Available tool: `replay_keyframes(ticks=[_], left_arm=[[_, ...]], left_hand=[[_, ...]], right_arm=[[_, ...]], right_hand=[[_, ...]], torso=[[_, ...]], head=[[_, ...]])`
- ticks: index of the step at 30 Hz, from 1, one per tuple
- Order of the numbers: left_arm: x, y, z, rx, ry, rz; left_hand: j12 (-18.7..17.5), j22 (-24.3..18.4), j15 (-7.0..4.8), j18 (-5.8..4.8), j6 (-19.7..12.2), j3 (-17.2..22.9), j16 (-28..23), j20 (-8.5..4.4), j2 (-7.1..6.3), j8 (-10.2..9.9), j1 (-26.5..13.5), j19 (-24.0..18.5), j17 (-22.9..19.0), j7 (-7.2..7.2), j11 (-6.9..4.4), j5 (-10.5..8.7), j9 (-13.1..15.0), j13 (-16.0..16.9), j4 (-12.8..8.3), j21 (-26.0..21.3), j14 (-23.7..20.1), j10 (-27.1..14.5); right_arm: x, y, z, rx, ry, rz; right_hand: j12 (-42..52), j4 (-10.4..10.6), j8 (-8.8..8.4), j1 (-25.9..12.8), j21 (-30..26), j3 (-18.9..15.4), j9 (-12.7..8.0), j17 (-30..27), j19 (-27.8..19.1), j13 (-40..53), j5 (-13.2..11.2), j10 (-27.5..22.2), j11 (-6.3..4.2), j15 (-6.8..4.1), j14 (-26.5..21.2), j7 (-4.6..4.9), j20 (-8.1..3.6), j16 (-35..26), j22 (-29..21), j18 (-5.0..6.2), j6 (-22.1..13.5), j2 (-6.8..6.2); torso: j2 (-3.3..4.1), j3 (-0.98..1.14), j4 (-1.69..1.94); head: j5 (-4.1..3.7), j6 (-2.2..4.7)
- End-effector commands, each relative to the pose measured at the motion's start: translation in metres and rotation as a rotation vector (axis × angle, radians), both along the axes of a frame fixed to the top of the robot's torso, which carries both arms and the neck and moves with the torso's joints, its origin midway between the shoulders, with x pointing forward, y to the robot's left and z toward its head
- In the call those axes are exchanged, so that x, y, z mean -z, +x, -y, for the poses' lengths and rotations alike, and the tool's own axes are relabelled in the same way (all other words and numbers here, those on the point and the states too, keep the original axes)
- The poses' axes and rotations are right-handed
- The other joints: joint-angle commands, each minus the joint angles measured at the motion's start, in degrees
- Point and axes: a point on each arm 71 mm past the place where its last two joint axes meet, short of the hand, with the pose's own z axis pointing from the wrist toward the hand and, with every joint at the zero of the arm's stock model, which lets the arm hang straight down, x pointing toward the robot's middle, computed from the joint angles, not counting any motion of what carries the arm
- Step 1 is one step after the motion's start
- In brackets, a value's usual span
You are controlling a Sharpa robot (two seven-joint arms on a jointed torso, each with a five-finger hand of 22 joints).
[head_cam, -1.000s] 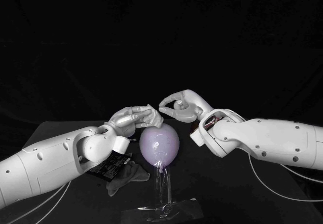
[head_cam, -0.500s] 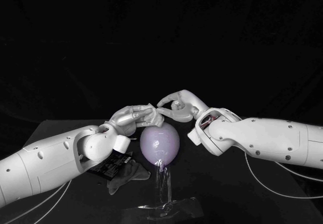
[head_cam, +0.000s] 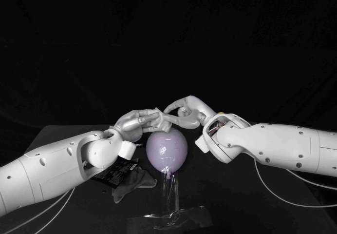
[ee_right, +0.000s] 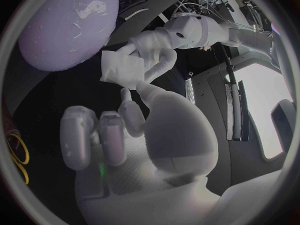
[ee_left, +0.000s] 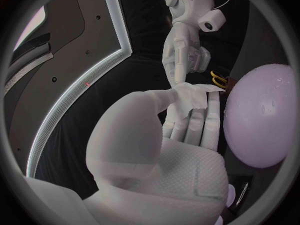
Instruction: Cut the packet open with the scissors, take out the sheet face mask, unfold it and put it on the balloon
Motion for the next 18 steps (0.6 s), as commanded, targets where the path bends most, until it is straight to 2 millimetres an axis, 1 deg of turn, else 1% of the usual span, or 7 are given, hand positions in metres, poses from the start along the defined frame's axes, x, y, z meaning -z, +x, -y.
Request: replay_keyframes(ticks=[1,2,3,7,9,10,18], left_arm=[[-0.0027,-0.0012,0.0028,0.021,-0.023,0.013],[-0.0027,-0.0013,0.0029,0.022,-0.023,0.012],[-0.0027,-0.0014,0.0031,0.023,-0.024,0.012],[-0.0027,-0.0016,0.0033,0.025,-0.024,0.011],[-0.0027,-0.0016,0.0034,0.026,-0.024,0.011],[-0.0027,-0.0016,0.0035,0.027,-0.024,0.011],[-0.0026,-0.0016,0.0034,0.027,-0.023,0.010]], left_hand=[[-0.10,0.02,-0.08,0.66,-0.48,0.23,-0.33,0.09,0.57,0.39,0.08,-0.29,-0.08,0.04,0.10,0.19,3.44,0.01,-0.01,-0.17,0.03,-0.36],[-0.10,0.02,-0.08,0.66,-0.48,0.23,-0.33,0.09,0.57,0.39,0.08,-0.29,-0.08,0.04,0.10,0.19,3.44,0.01,-0.01,-0.17,0.03,-0.36],[-0.10,0.02,-0.08,0.66,-0.48,0.23,-0.33,0.09,0.57,0.39,0.08,-0.29,-0.08,0.04,0.10,0.19,3.44,0.01,-0.01,-0.17,0.03,-0.36],[-0.10,0.02,-0.08,0.66,-0.48,0.23,-0.33,0.09,0.57,0.39,0.08,-0.29,-0.08,0.04,0.10,0.19,3.44,0.01,-0.01,-0.17,0.03,-0.36],[-0.09,0.02,-0.09,0.66,-0.60,0.30,-0.34,0.08,0.58,0.60,0.04,-0.28,-0.09,0.07,0.08,0.19,3.58,0.02,-0.06,-0.17,0.04,-0.34],[-0.09,0.02,-0.09,0.66,-0.60,0.30,-0.34,0.08,0.58,0.60,0.04,-0.28,-0.09,0.07,0.08,0.19,3.58,0.02,-0.06,-0.17,0.04,-0.34],[-0.09,0.02,-0.10,0.66,-0.68,0.34,-0.34,0.08,0.58,0.74,0.02,-0.28,-0.10,0.11,0.06,0.18,3.68,0.02,-0.10,-0.16,0.06,-0.31]], right_arm=[[0.0011,-0.0004,-0.0021,-0.017,-0.014,-0.008],[0.0011,-0.0004,-0.0022,-0.017,-0.014,-0.007],[0.0010,-0.0004,-0.0024,-0.017,-0.012,-0.007],[0.0008,-0.0006,-0.0030,-0.021,-0.009,-0.003],[0.0007,-0.0007,-0.0033,-0.023,-0.008,-0.001],[0.0006,-0.0008,-0.0035,-0.024,-0.007,0.001],[-0.0009,-0.0009,-0.0026,-0.017,0.004,0.022]], right_hand=[[0.34,0.06,-0.11,0.49,0.39,-0.11,-0.12,14.43,2.39,3.44,0.25,0.15,0.15,0.30,5.84,-0.12,0.49,0.23,12.84,-0.42,0.63,0.47],[0.52,0.03,0.02,0.81,0.53,0.23,-0.11,14.47,2.46,3.54,0.26,0.23,0.02,0.21,5.84,-0.29,0.46,0.25,12.88,-0.44,1.17,1.08],[0.53,0.02,0.06,0.92,0.53,0.33,-0.13,14.43,2.45,3.53,0.26,0.23,-0.04,0.16,5.83,-0.36,0.43,0.23,12.88,-0.44,1.40,1.27],[1.19,-0.53,0.83,2.23,1.21,1.55,0.07,14.68,2.76,3.90,0.13,0.59,-0.67,-0.31,5.90,-1.14,0.16,0.36,13.08,-0.57,3.43,3.01],[1.57,-1.08,1.45,3.06,1.51,2.29,0.30,14.78,2.90,4.10,0.10,0.84,-1.13,-0.67,5.92,-1.71,-0.10,0.41,13.17,-0.63,4.66,3.86],[2.11,-1.78,2.10,4.00,1.98,3.15,0.59,14.91,3.12,4.40,0.05,1.17,-1.61,-1.06,5.95,-2.28,-0.41,0.47,13.31,-0.74,5.73,4.73],[3.51,-3.37,3.79,4.87,3.11,4.44,1.54,15.05,3.63,5.21,0.00,2.13,-2.52,-1.93,5.99,-3.28,-1.30,0.54,13.64,-0.99,7.42,5.21]], torso=[[0.03,0.02,0.00],[0.03,0.02,0.00],[0.03,0.01,0.00],[0.03,0.00,0.01],[0.03,0.00,0.01],[0.01,0.01,0.01],[0.01,0.01,0.00]], head=[[-0.02,-0.05],[-0.02,-0.05],[-0.02,-0.08],[-0.06,-0.07],[-0.06,-0.07],[-0.07,-0.09],[-0.05,-0.17]])
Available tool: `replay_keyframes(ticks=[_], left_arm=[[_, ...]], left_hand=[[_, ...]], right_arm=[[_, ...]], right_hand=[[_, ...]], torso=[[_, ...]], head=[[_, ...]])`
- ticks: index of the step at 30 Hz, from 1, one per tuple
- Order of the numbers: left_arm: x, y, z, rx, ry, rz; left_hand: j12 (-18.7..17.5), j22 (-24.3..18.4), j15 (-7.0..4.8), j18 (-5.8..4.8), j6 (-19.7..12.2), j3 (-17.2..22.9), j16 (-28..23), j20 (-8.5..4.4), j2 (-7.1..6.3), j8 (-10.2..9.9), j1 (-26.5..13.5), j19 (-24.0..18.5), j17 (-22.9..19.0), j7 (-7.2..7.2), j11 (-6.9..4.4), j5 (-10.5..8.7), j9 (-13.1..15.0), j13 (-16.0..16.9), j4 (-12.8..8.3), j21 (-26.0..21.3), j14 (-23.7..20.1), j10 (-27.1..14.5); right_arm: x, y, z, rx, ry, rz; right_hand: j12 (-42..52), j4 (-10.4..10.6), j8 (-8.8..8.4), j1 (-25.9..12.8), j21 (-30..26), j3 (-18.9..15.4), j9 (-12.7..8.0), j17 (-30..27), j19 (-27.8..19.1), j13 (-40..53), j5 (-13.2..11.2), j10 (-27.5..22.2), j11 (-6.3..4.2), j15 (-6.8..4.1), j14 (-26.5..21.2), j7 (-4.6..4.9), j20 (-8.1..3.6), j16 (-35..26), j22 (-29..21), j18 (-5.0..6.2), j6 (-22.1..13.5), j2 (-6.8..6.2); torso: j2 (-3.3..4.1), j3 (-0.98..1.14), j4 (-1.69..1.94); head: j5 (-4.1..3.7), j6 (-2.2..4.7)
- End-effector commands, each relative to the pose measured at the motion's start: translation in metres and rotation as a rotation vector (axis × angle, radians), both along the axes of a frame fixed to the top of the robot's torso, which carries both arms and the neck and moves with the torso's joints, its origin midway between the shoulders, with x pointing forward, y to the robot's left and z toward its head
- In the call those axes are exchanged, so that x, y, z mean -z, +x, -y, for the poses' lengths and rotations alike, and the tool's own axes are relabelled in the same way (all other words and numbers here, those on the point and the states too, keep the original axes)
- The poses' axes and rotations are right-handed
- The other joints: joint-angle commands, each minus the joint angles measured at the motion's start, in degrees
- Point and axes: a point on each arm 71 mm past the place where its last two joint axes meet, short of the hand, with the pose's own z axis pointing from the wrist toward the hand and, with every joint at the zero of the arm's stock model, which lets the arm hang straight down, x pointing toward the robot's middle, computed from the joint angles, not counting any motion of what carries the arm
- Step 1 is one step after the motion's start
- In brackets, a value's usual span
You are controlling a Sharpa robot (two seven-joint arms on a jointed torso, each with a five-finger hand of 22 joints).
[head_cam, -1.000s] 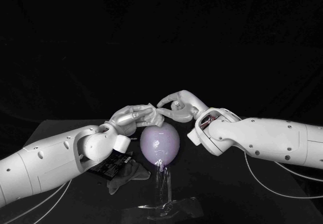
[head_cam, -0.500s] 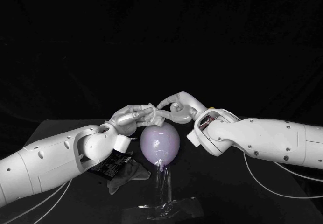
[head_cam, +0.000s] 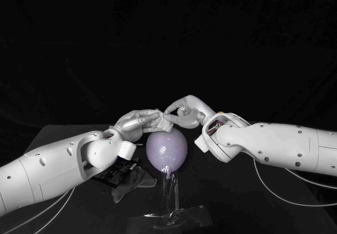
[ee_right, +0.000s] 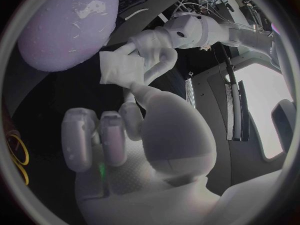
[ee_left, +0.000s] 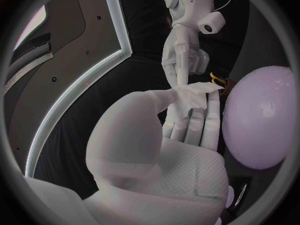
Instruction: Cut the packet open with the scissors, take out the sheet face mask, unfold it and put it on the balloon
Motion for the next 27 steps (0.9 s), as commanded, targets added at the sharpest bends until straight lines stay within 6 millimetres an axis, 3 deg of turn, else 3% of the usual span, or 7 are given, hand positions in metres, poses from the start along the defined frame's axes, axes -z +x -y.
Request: replay_keyframes(ticks=[1,27], left_arm=[[-0.003,0.000,0.002,0.015,-0.022,0.012],[-0.003,0.002,-0.005,-0.017,-0.013,0.017]], left_hand=[[-0.21,0.02,-0.10,0.68,-0.37,0.34,-0.34,0.08,0.57,0.33,0.09,-0.28,-0.05,-0.01,0.07,0.20,3.64,-0.09,-0.10,-0.16,0.06,-0.32],[-0.17,0.06,-0.14,0.73,-0.63,0.55,-0.35,0.03,0.50,0.94,0.04,-0.14,-0.07,0.03,0.03,0.20,4.04,-0.07,-0.37,-0.07,0.16,-0.13]], right_arm=[[-0.001,-0.002,-0.002,-0.015,0.003,0.021],[-0.002,-0.001,0.018,0.031,0.010,0.026]], right_hand=[[0.32,-0.32,0.53,0.68,0.36,0.42,0.45,15.10,3.74,5.12,0.05,1.04,-1.23,-0.43,6.07,-0.10,-0.40,0.23,13.61,-1.00,0.61,0.53],[1.28,-1.26,1.71,0.67,1.22,1.66,1.21,15.10,4.13,5.71,0.05,1.71,-1.55,-0.79,6.07,-0.41,-0.84,0.23,13.87,-1.20,0.96,0.76]], torso=[[0.00,-0.01,0.00],[0.00,-0.01,0.01]], head=[[0.02,-0.02],[-0.04,-0.03]])
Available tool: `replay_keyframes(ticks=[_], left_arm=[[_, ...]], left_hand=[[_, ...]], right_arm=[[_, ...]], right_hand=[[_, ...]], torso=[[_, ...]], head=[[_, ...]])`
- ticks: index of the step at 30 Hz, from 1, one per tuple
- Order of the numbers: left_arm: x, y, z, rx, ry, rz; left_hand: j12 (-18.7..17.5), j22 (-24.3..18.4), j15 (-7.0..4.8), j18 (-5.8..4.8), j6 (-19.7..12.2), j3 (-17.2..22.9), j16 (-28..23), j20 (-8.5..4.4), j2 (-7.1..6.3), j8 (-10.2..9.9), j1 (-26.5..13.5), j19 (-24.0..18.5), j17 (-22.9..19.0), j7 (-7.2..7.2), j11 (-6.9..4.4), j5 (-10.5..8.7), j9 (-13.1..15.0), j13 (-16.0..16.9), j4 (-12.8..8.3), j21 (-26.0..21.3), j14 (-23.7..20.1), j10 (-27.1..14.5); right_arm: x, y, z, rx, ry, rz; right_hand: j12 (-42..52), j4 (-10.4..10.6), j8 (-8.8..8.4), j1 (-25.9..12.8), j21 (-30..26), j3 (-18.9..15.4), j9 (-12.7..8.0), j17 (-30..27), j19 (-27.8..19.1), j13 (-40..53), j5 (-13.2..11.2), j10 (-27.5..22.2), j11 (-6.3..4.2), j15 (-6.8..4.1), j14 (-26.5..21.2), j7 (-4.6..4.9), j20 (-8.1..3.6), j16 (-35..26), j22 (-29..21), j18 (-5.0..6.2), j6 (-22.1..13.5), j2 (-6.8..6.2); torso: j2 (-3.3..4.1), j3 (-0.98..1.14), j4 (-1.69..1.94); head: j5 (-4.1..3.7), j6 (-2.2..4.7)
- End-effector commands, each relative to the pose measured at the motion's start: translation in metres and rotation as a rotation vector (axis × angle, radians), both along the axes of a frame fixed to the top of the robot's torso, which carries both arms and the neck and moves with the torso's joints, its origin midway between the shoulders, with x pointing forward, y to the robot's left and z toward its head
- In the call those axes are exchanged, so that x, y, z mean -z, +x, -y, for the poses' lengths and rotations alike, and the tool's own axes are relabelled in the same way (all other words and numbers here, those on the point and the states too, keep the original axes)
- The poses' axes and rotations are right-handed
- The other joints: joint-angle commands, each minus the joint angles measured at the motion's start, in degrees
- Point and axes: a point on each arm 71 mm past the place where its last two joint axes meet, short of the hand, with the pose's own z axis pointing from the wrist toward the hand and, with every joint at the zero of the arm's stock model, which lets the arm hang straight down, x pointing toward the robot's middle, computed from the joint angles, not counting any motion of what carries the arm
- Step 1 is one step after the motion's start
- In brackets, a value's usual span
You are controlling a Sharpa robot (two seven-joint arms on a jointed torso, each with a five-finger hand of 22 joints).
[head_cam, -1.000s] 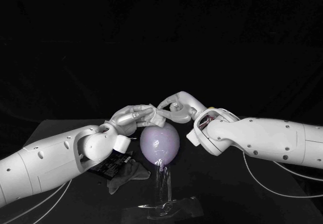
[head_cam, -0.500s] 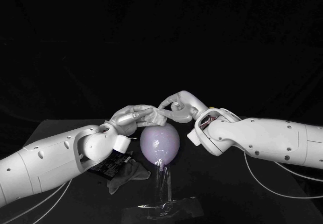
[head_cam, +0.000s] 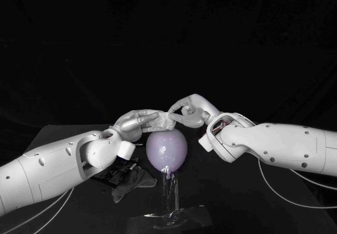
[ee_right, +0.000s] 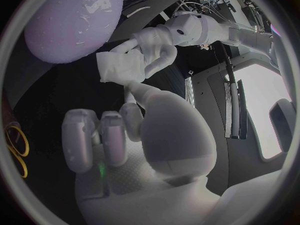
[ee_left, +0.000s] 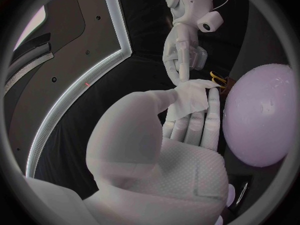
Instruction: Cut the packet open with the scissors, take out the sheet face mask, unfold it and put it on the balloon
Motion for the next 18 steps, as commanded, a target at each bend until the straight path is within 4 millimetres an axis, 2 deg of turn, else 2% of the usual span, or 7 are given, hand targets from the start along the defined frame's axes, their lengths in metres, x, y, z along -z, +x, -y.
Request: replay_keyframes(ticks=[1,18], left_arm=[[-0.003,0.001,-0.002,-0.009,-0.017,0.014],[-0.003,0.002,-0.003,-0.014,-0.021,0.016]], left_hand=[[-0.15,0.05,-0.14,0.78,-0.12,0.24,-0.34,0.03,0.37,0.39,-0.10,-0.13,-0.08,0.13,0.02,0.17,4.00,-0.05,-0.05,-0.07,0.17,-0.12],[-0.23,0.11,-0.17,0.85,-0.57,0.69,-0.35,-0.05,0.27,0.87,-0.09,0.15,-0.12,0.30,0.05,0.19,4.33,-0.08,-0.47,0.10,0.29,-0.24]], right_arm=[[0.000,0.000,0.004,0.011,0.005,0.003],[0.002,0.002,0.019,0.049,0.025,-0.029]], right_hand=[[0.33,-0.01,0.38,0.14,0.16,0.42,0.06,15.05,4.15,5.70,0.12,1.53,-1.15,-0.28,5.97,0.18,-0.45,0.23,13.90,-0.33,0.40,0.25],[-0.10,-0.04,0.49,-0.03,0.03,0.46,0.13,15.05,4.09,5.45,0.12,1.37,-1.16,-0.29,5.97,0.17,-0.48,0.23,13.86,-0.30,0.36,0.17]], torso=[[-0.01,-0.01,0.03],[0.00,-0.01,-0.01]], head=[[-0.04,0.00],[-0.08,0.12]])
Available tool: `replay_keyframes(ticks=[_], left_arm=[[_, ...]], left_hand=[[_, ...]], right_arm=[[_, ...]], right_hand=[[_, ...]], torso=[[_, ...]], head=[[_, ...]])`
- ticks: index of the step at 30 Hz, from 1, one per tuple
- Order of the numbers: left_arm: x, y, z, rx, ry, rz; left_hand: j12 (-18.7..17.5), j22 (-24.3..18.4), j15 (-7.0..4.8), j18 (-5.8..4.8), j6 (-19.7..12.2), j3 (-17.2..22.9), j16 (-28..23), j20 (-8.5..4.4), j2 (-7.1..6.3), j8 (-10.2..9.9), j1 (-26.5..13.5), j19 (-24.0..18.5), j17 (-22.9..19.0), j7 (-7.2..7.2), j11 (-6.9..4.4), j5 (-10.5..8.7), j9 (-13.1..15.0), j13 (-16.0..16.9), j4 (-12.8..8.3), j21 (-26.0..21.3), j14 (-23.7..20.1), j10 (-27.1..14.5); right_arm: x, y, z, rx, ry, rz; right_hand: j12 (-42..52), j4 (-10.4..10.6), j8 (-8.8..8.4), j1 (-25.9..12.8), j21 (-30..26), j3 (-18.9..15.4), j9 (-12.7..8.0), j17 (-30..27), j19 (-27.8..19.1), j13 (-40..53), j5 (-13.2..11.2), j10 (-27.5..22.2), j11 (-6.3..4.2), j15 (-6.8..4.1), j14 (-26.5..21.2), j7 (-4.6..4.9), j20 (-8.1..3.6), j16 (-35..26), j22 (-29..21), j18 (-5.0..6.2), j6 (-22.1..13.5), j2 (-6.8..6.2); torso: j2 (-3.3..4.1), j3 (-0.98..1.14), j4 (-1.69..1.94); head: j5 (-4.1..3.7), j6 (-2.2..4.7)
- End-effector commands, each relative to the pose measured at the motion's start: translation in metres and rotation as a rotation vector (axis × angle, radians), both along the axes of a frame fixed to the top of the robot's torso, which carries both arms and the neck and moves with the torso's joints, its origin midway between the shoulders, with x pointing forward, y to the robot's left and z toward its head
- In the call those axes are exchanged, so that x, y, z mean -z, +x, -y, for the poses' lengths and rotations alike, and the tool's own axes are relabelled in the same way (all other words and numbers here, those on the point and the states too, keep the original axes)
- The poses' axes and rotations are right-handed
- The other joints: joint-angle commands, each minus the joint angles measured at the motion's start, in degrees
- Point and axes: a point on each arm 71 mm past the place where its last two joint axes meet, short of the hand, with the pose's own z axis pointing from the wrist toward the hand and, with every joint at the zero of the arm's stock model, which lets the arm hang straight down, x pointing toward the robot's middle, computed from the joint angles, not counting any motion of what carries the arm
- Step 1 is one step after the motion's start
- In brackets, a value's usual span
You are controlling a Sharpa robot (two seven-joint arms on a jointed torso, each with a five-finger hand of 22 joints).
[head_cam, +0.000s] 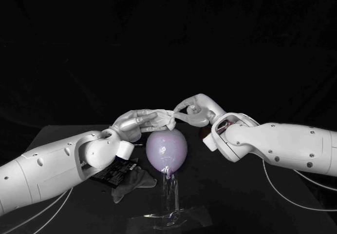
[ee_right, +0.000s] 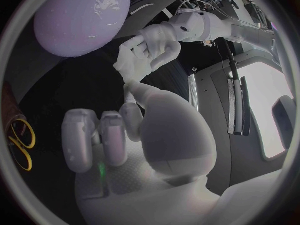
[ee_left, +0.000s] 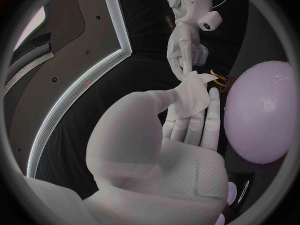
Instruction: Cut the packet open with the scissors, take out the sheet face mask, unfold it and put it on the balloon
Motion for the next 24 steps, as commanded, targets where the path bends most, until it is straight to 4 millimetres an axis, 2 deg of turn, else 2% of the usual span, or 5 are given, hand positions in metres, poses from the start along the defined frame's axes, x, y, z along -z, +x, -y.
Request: replay_keyframes(ticks=[1,16,24], left_arm=[[-0.003,0.001,0.000,-0.006,-0.021,0.014],[-0.002,0.006,-0.006,-0.031,-0.017,0.016],[-0.003,0.006,-0.004,-0.014,-0.016,0.009]], left_hand=[[-0.24,0.09,-0.18,0.73,-0.49,0.40,-0.31,-0.06,0.30,0.53,-0.10,0.22,-0.05,0.36,0.08,0.20,4.39,-0.09,-0.14,0.14,0.40,-0.30],[-0.22,0.39,-0.38,0.87,-1.27,0.95,0.12,-0.50,0.34,1.40,-0.42,1.54,0.04,0.68,0.15,0.21,4.93,-0.08,-0.84,1.05,1.58,-0.54],[-0.22,0.92,-0.66,0.93,-1.81,1.08,0.59,-1.56,0.46,2.02,-0.79,3.67,0.16,0.80,0.17,0.21,5.22,-0.08,-1.59,2.60,2.97,-0.76]], right_arm=[[0.000,0.000,0.003,0.004,0.010,-0.011],[0.002,0.001,0.017,0.030,0.015,-0.039],[0.002,0.003,0.022,0.047,0.023,-0.048]], right_hand=[[-0.10,0.06,0.25,-0.02,0.04,0.36,0.14,15.09,4.10,5.41,0.13,1.45,-1.06,-0.31,5.98,0.18,-0.50,0.24,13.83,-0.30,0.37,0.18],[-0.13,-0.06,0.36,-0.09,0.11,0.42,0.21,15.09,4.13,5.40,0.13,1.45,-1.10,-0.33,5.98,0.14,-0.53,0.24,13.85,-0.32,0.33,0.06],[-0.13,-0.06,0.36,-0.09,0.11,0.42,0.21,15.09,4.13,5.40,0.13,1.45,-1.10,-0.33,5.98,0.14,-0.53,0.24,13.85,-0.32,0.33,0.06]], torso=[[0.00,-0.01,-0.01],[0.01,0.03,0.00],[-0.03,0.00,0.00]], head=[[-0.04,0.04],[-0.37,-0.02],[-0.60,-0.09]])
